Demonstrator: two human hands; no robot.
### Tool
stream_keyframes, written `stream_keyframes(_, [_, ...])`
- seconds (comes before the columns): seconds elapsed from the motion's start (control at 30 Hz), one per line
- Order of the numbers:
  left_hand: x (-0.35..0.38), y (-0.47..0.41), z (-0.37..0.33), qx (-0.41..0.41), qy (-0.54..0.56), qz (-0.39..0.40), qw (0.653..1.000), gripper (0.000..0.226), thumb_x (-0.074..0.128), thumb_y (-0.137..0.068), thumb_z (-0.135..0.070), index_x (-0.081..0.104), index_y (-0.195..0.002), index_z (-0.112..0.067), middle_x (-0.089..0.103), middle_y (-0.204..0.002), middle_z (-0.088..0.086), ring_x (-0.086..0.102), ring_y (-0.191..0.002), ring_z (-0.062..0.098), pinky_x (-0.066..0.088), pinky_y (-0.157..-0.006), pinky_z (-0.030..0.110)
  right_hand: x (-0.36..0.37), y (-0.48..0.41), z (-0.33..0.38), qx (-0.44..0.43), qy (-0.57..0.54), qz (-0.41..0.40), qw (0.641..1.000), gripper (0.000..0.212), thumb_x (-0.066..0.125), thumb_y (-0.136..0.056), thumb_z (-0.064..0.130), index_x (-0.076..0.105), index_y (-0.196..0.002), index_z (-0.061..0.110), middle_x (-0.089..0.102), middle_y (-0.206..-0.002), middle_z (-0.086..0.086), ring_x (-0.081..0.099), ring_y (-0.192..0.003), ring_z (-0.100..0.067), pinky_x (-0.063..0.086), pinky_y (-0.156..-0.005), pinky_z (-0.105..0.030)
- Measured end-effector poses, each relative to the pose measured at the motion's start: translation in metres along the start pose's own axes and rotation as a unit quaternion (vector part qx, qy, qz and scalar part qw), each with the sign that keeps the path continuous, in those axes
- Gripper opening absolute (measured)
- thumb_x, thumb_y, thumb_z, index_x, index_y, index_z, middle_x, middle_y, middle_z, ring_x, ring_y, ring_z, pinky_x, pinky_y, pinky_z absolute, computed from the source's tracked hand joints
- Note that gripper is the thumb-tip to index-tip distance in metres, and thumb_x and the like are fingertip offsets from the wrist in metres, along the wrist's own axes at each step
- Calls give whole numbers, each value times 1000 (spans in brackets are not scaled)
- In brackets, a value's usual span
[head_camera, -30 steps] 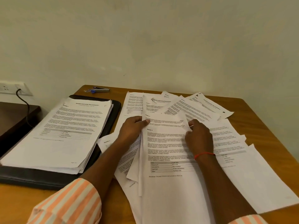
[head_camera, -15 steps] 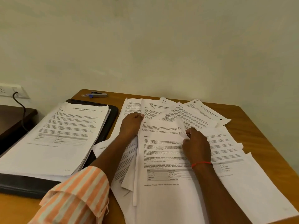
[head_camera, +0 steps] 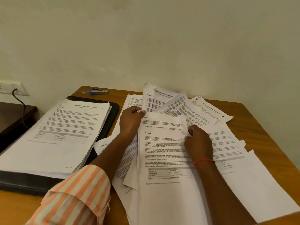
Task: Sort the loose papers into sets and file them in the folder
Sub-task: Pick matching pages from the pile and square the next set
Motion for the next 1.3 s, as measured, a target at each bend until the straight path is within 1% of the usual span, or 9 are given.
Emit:
stream_keyframes(0.17, [-3, 4, 1, -64, 145, 29, 987, 14, 71, -89, -4, 64, -83, -15, 77, -103, 7, 75, -93, 32, 60, -86, 55, -1, 1, 2, -1, -14, -6, 1000, 7, 65, -90, 10, 64, -95, 14, 70, -96, -5, 60, -84, -21, 39, -66, -28])
stream_keyframes(0.37, [-2, 13, -1, -63, 147, 22, 987, 21, 70, -93, -12, 50, -87, -16, 76, -107, 6, 76, -90, 29, 61, -84, 56, -5, 2, 1, 6, -31, -24, 999, 14, 65, -89, 9, 66, -102, 13, 71, -102, -7, 65, -92, -26, 41, -70, -28])
stream_keyframes(0.6, [-6, 14, -5, -9, 182, -6, 983, 18, 65, -97, -15, 66, -115, -18, 76, -112, 1, 75, -97, 22, 61, -86, 48, -7, 2, 0, 10, -32, -30, 999, 18, 65, -89, 5, 65, -106, 12, 71, -107, -9, 66, -96, -27, 40, -71, -26])
stream_keyframes(0.77, [-23, 20, -18, 143, 19, -149, 978, 17, 58, -102, -23, 62, -118, -16, 70, -111, -5, 70, -95, 9, 60, -78, 23, -7, 2, -3, 10, -25, -42, 999, 20, 65, -88, 5, 65, -107, 13, 71, -106, -9, 66, -97, -28, 44, -71, -27])
stream_keyframes(0.97, [-65, 32, -57, 347, -93, -311, 880, 15, 48, -99, -4, 60, -108, -2, 68, -100, 0, 62, -83, 5, 44, -71, 3, -7, 2, -3, 12, -24, -40, 999, 20, 64, -87, 5, 64, -105, 14, 71, -104, -8, 66, -95, -27, 47, -71, -29])
stream_keyframes(1.07, [-90, 34, -65, 353, -43, -408, 841, 21, 40, -93, -6, 58, -101, 3, 69, -94, 12, 63, -85, 14, 46, -77, 16, -7, 2, -3, 12, -24, -39, 999, 21, 65, -87, 5, 64, -105, 15, 71, -103, -8, 66, -94, -27, 50, -71, -31])
stream_keyframes(1.13, [-105, 32, -65, 319, 10, -463, 827, 15, 41, -93, -8, 55, -97, -4, 64, -90, 9, 58, -78, 0, 47, -77, 22, -7, 3, -2, 13, -25, -35, 999, 22, 66, -87, 6, 63, -106, 15, 71, -103, -7, 66, -94, -26, 54, -74, -35])
stream_keyframes(1.2, [-117, 30, -66, 283, 72, -505, 812, 2, 48, -97, -10, 48, -95, -11, 58, -92, 2, 53, -77, -12, 45, -77, 14, -7, 4, -2, 11, -27, -36, 999, 22, 66, -87, 6, 64, -107, 15, 70, -104, -7, 66, -95, -25, 54, -76, -35])
stream_keyframes(1.3, [-126, 26, -62, 203, 160, -519, 815, 7, 52, -100, -11, 46, -99, -13, 57, -102, 0, 55, -80, -9, 46, -76, 8, -7, 4, -2, 9, -21, -35, 999, 23, 66, -87, 6, 64, -109, 14, 70, -105, -7, 65, -97, -25, 51, -76, -32])
Point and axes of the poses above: each hand's wrist, its own y-axis away from the middle knuckle, its own x-axis out of the palm, z = x × y, the point moved 3 cm from there along -y, towards the middle knuckle
